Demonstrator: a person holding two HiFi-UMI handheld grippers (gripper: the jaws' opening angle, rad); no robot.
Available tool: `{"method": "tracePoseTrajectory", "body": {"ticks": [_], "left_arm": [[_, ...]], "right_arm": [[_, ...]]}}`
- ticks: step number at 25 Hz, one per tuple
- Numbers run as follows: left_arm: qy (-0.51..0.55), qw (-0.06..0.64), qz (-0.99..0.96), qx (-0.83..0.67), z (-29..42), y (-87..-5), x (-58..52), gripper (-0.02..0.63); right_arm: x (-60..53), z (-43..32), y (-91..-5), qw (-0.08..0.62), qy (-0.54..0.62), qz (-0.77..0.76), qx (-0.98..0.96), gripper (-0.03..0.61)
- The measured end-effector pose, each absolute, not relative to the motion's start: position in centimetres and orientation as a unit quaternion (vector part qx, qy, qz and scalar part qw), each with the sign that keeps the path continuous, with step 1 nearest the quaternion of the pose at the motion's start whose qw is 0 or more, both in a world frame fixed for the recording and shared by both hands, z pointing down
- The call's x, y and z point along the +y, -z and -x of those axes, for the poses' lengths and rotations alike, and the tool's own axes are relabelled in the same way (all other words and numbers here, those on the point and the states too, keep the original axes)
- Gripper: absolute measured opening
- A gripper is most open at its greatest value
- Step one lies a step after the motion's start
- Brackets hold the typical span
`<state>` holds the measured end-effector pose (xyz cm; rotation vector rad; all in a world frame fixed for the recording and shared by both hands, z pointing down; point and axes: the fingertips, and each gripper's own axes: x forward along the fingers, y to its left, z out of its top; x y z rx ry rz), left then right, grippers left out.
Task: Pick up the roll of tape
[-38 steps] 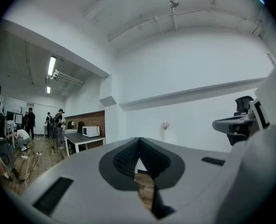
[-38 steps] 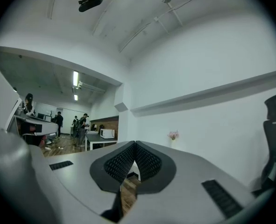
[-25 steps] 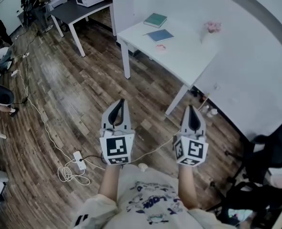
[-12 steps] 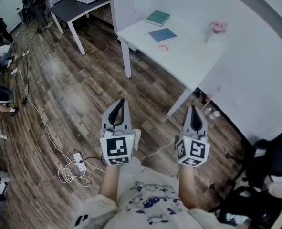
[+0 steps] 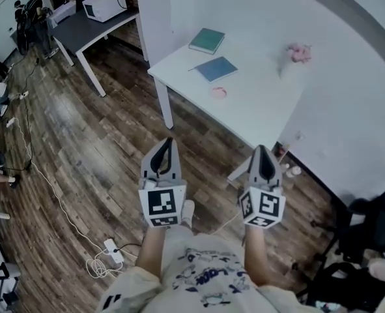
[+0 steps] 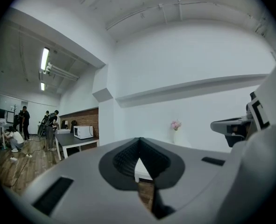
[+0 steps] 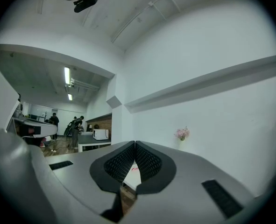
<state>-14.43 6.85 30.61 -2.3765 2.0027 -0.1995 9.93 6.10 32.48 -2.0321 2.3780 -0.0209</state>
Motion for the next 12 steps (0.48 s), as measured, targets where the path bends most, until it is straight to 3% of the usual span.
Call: {"method": "tracePoseTrajectory", "body": {"ticks": [12], "left_arm": [[0.073,0.013,0.795,0.602,15.3,-30.7,-7.1,0.003]], "right_arm": [[-5.9,-8.1,-31.8,-0.005,-0.003,0.675,0.738,0.003]]}}
